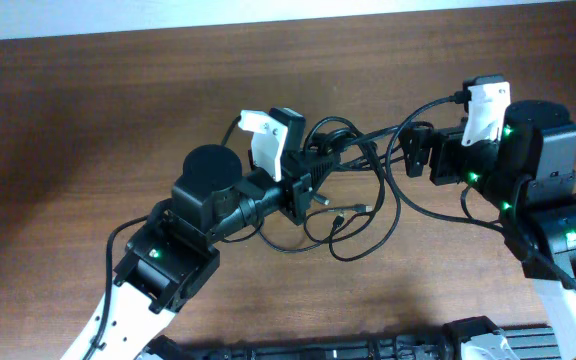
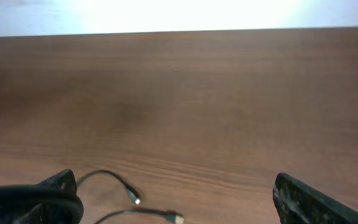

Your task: Untangle cables

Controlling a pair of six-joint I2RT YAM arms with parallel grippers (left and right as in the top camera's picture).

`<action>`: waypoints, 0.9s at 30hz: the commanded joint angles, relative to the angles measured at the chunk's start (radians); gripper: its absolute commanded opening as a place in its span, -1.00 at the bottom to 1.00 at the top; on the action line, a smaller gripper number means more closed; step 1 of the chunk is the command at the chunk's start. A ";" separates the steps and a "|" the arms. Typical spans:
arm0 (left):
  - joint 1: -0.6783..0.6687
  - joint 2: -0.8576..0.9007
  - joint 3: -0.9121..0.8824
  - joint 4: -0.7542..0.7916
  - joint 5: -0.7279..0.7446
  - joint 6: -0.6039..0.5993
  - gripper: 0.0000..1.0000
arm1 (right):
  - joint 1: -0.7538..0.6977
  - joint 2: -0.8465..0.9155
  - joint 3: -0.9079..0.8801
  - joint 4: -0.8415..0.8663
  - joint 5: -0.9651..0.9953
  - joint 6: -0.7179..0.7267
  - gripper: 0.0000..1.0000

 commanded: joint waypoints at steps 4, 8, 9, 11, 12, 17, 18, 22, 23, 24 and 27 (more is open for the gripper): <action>0.003 -0.098 0.018 -0.041 -0.223 0.042 -1.00 | -0.011 -0.006 0.010 -0.023 0.165 0.019 0.98; 0.003 -0.128 0.018 -0.091 -0.372 0.042 -1.00 | -0.011 -0.006 0.011 -0.039 0.167 0.019 0.98; 0.003 -0.135 0.018 -0.105 -0.410 0.042 -1.00 | -0.011 -0.006 0.010 -0.042 0.167 0.020 0.98; 0.003 -0.150 0.018 -0.134 -0.480 0.042 -1.00 | -0.011 -0.006 0.010 -0.040 0.166 0.027 0.98; 0.003 -0.154 0.018 -0.140 -0.493 0.042 -1.00 | -0.011 -0.006 0.011 -0.041 0.166 0.027 0.98; 0.003 -0.154 0.018 -0.139 -0.487 0.042 -1.00 | -0.010 -0.008 0.011 -0.010 -0.039 -0.108 0.98; 0.003 -0.154 0.018 -0.139 -0.475 0.042 -1.00 | -0.010 -0.011 0.011 0.000 -0.108 -0.162 0.98; 0.003 -0.154 0.018 -0.138 -0.399 0.042 -1.00 | -0.010 -0.022 0.011 0.035 -0.432 -0.388 0.99; 0.003 -0.154 0.018 -0.135 -0.365 0.042 -1.00 | -0.010 -0.024 0.011 0.043 -0.513 -0.435 1.00; 0.003 -0.152 0.018 -0.131 -0.328 0.042 -1.00 | -0.010 -0.024 0.011 0.054 -0.588 -0.471 0.93; 0.003 -0.138 0.018 -0.107 -0.241 0.042 -1.00 | -0.010 -0.024 0.011 0.102 -0.770 -0.496 0.80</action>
